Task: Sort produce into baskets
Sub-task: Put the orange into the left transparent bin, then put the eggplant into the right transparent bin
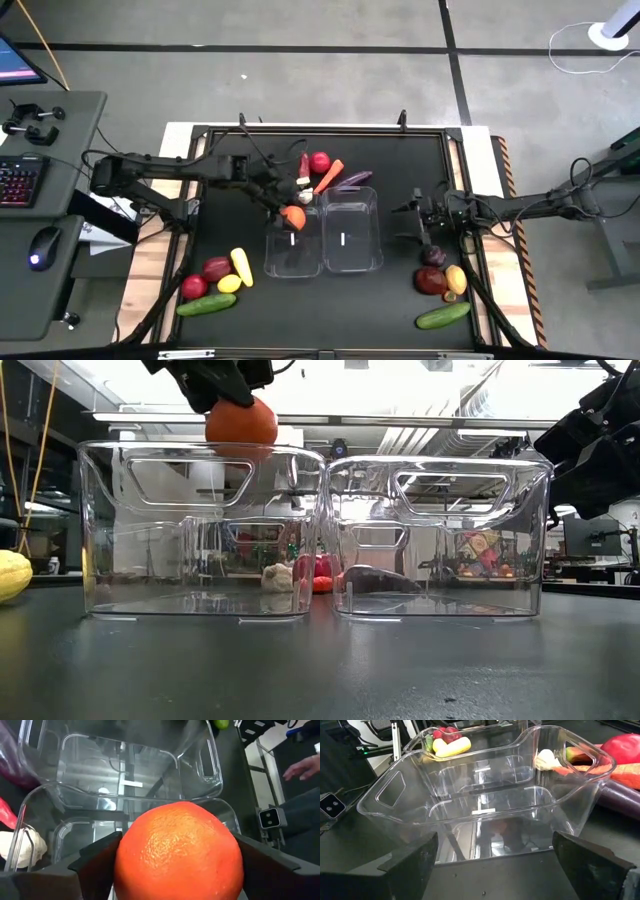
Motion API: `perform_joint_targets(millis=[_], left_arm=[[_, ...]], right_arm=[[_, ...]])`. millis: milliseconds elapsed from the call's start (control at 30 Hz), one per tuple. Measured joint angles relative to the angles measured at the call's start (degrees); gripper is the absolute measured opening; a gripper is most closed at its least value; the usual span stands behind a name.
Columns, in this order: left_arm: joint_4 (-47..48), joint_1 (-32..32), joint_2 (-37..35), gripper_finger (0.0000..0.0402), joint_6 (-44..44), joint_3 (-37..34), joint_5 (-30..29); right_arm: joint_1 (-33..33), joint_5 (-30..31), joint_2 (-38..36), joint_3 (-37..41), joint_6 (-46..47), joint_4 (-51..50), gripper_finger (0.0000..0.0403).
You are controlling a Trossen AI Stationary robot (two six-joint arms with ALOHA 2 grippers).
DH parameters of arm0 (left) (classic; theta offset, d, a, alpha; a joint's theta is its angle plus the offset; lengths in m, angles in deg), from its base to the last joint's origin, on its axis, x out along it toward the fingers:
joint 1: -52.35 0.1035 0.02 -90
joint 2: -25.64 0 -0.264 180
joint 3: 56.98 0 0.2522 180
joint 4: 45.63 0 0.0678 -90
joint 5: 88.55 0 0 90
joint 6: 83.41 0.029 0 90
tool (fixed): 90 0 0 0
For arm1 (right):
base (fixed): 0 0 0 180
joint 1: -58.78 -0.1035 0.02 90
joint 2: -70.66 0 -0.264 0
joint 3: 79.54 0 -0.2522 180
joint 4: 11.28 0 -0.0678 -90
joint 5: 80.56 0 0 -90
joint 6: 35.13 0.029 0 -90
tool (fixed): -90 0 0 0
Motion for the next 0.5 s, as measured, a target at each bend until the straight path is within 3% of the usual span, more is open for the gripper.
perform_joint_targets(millis=[233, 500], left_arm=[[2.3, -0.1, 0.0, 0.0393, 0.5, 0.0, 0.0], [5.8, 0.8, 0.0, 0.0397, 0.3, 1.1, -0.1]], right_arm=[[0.0, 0.0, 0.0, 0.0, 0.0, 0.0, 0.0387], [0.0, 0.0, 0.0, 0.0, 0.0, -0.1, 0.0387]])
